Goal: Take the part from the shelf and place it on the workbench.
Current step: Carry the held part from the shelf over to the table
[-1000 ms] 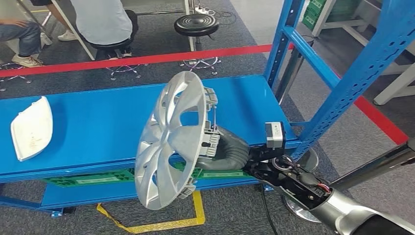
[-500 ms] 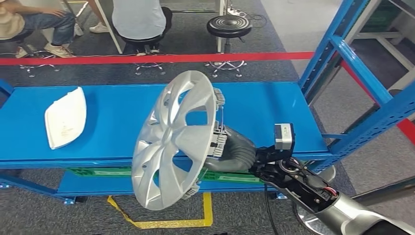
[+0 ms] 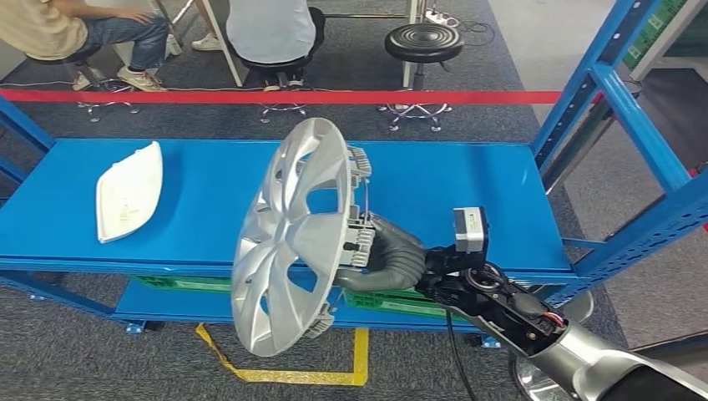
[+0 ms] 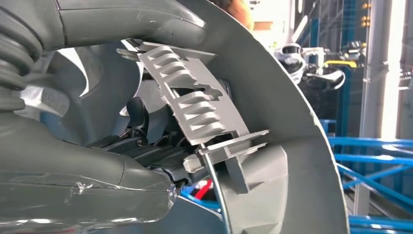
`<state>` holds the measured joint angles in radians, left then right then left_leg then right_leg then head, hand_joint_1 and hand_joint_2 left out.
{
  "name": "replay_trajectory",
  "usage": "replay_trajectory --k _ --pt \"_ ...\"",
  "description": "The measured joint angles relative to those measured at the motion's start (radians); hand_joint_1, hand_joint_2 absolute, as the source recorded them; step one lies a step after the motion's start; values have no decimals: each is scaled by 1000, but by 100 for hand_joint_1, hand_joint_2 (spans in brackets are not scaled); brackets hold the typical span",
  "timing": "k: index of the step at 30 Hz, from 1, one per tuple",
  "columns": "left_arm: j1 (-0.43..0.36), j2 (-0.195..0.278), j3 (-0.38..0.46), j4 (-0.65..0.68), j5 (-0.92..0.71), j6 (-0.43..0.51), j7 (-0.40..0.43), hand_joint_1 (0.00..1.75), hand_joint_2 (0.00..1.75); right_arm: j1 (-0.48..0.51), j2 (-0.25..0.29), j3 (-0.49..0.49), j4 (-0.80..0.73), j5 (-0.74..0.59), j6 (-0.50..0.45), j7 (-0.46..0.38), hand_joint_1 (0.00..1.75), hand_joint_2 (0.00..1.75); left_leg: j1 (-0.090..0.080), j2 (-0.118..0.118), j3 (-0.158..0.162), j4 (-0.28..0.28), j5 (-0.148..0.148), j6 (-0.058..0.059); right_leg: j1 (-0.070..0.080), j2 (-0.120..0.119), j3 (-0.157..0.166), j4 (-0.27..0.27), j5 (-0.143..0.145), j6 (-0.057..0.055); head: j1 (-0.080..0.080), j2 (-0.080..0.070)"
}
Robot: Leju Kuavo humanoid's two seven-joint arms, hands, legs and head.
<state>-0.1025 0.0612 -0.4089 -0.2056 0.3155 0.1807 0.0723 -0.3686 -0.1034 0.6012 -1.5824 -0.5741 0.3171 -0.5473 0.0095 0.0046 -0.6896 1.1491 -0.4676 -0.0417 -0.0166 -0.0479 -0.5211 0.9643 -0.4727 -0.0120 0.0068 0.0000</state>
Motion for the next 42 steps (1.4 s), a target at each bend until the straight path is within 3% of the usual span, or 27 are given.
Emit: replay_trajectory --k 2,3,4,6,7,9,11,12,13,14,15,17,19,21,23,25,27,28,29,30,32,33,34,37,39,41,42 --pt "-2 2 0 0 6 1 -2 0 175 -4 0 0 0 0 6 0 175 175 -6 35 71 -141 52 10 5 -15 5 0 -6 7 -2 0" --pt "-3 3 0 0 8 2 -4 0 175 -7 0 0 0 0 8 -1 175 175 -10 45 89 -179 61 16 8 -21 6 1 -9 12 -1 0" --pt "-3 3 0 0 9 4 -5 0 175 -10 0 0 0 1 10 -1 175 175 -14 47 95 -195 62 21 10 -29 8 0 -11 17 1 0" --pt "-1 4 0 0 11 5 -6 0 175 -15 0 0 0 2 11 -1 175 175 -14 28 96 -200 64 32 9 -41 11 -1 -17 26 5 0" --pt "0 5 0 0 11 6 -6 0 175 -17 0 0 0 2 11 -1 175 175 -12 19 99 -203 65 37 8 -33 9 7 -27 31 7 0" --pt "-1 6 0 0 11 6 -6 0 175 -19 0 0 0 2 11 -1 175 175 -7 2 106 -209 67 48 4 6 -24 87 -75 39 12 0" --pt "-3 6 0 0 11 7 -6 0 175 -18 0 1 1 2 12 -1 175 175 -7 -19 108 -209 66 55 3 37 -93 236 -138 42 21 0" --pt "-3 6 0 0 11 7 -6 0 175 -17 0 1 1 3 12 -1 175 175 -7 -30 109 -209 65 56 3 41 -122 292 -154 43 24 0" --pt "-3 6 0 0 12 7 -6 0 175 -16 0 1 1 3 12 -1 175 175 -8 -42 110 -209 65 56 3 43 -136 312 -148 44 26 0" --pt "-2 6 0 0 13 7 -6 0 175 -16 0 1 1 3 12 -1 175 175 -7 -55 113 -208 64 55 3 45 -129 286 -121 43 27 0" --pt "-2 5 0 0 16 7 -7 0 175 -16 0 1 2 3 15 -1 175 175 -7 -68 116 -208 63 54 2 51 -103 223 -79 41 30 0" --pt "-3 5 0 0 24 8 -12 0 175 -18 0 2 2 3 21 -1 175 175 -7 -93 117 -204 60 48 -3 96 -42 79 -10 36 35 0" --pt "-3 5 0 0 31 9 -17 0 175 -21 0 4 4 3 27 -1 175 175 -4 -114 105 -200 64 38 -4 132 -14 15 6 30 35 0" --pt "2 6 0 0 38 10 -21 0 175 -27 1 8 6 4 31 -2 175 175 -1 -133 95 -201 70 24 -4 120 -8 7 6 23 35 0" --pt "7 6 0 0 45 13 -22 0 175 -34 2 11 7 5 35 -2 175 175 -4 -105 82 -175 54 14 -7 96 -1 -3 10 12 28 0" --pt "6 5 0 0 52 17 -25 0 175 -39 4 15 9 6 41 -1 175 175 -5 -45 26 -66 -1 6 -5 67 3 -10 12 3 14 0" --pt "5 5 0 0 60 20 -29 0 175 -43 4 18 13 6 43 -1 175 175 -2 -19 -48 71 -53 0 -2 38 3 -11 10 -1 6 0" --pt "8 5 0 0 63 20 -30 0 175 -45 5 20 16 6 43 -1 175 175 1 -15 -66 103 -56 -2 -1 26 3 -10 9 -2 4 0" --pt "11 5 0 0 65 22 -31 0 175 -47 6 23 18 6 43 -1 175 175 2 -12 -63 94 -42 -4 -1 14 4 -10 8 -2 3 0" --pt "14 5 0 0 68 24 -31 0 175 -49 6 25 20 6 43 -1 175 175 4 -7 -38 44 -12 -4 -1 3 6 -10 6 0 1 0" --pt "16 7 0 0 73 28 -31 0 175 -51 7 29 21 6 42 -1 175 175 2 25 45 -108 50 0 2 -16 10 -10 1 7 -2 0" --pt "16 8 0 0 75 29 -31 0 175 -52 7 30 21 5 41 -1 175 175 -1 37 74 -164 68 6 5 -24 12 -9 -2 11 -2 0" --pt "15 8 0 0 76 29 -31 0 175 -53 7 31 21 5 40 -2 175 175 -4 45 89 -193 73 12 8 -31 14 -9 -6 16 0 0" --pt "20 9 0 0 77 30 -28 0 175 -53 7 31 21 2 39 -5 175 175 -8 23 92 -200 70 31 6 -45 20 -9 -16 32 8 0" --pt "24 10 0 0 77 30 -25 0 175 -53 7 31 21 1 37 -6 175 175 -4 8 96 -205 71 40 2 -18 6 28 -46 40 11 0" --pt "22 11 0 0 77 30 -22 0 175 -50 7 30 22 0 34 -9 175 175 -3 -7 100 -207 71 48 1 23 -55 160 -111 42 19 0" --pt "21 11 0 0 77 30 -20 0 175 -46 7 30 22 -1 33 -10 175 175 -5 -17 100 -207 70 51 1 33 -92 234 -138 42 23 0"
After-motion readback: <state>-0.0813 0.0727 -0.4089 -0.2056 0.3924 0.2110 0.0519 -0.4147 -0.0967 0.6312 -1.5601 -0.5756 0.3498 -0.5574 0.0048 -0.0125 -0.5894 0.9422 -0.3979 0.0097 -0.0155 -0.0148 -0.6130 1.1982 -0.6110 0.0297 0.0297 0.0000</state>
